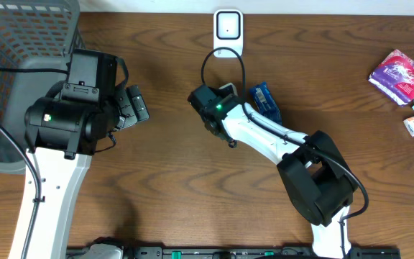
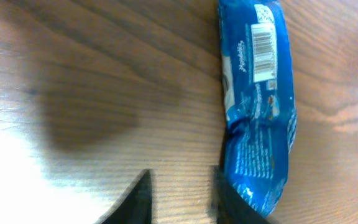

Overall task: Scan the item barcode
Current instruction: 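Lift the blue pack toward the scanner with the right gripper, then carry the blue pack right and set it down centre-right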

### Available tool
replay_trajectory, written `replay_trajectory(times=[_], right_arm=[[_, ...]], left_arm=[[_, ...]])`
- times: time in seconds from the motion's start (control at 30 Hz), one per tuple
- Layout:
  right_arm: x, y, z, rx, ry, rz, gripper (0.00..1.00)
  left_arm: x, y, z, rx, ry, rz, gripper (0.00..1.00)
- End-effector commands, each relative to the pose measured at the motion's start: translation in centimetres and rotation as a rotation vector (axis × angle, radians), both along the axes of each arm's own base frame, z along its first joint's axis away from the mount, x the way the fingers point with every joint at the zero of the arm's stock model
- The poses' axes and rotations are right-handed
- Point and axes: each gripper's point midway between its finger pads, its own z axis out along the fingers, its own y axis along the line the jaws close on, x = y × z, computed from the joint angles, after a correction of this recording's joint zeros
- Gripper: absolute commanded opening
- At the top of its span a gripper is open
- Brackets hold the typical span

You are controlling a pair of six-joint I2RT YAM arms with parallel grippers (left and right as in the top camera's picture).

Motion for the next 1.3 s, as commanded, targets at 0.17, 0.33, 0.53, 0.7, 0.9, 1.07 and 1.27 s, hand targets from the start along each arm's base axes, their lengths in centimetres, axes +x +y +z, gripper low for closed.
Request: replay_trajectory(times=[0.17, 0.33, 0.53, 0.7, 0.9, 1.07, 1.27], right_arm=[[2.8, -0.6, 1.5, -0.049, 0.007, 0.13, 0.45], [3.8, -2.8, -0.4, -0.082, 0.03, 0.098, 0.54], [5.4, -5.9, -1.6, -0.076, 0.028, 0.01, 0.58], [5.9, -6.2, -2.3, -0.019, 0.049, 0.002, 0.55], [5.8, -6.3, -3.4, -0.022, 0.067, 0.001, 0.52], [5.1, -6.2, -5.5, -0.046, 0.111, 0.007, 0.47], [4.4, -7.0, -7.8, -0.08, 0.149, -0.019, 0.4]], left_arm=[[-0.1, 0.4, 0.4, 0.016, -0.013, 0.006, 0.98], [-0.1, 0.4, 0.4, 0.016, -0.013, 0.006, 0.98], [-0.1, 0.4, 0.4, 0.016, -0.013, 0.006, 0.98], [-0.1, 0.4, 0.4, 0.016, -0.013, 0.006, 0.98], [-0.1, 0.4, 0.4, 0.016, -0.013, 0.006, 0.98], [-0.1, 0.4, 0.4, 0.016, -0.013, 0.006, 0.98], [-0.1, 0.4, 0.4, 0.016, -0.013, 0.006, 0.98]])
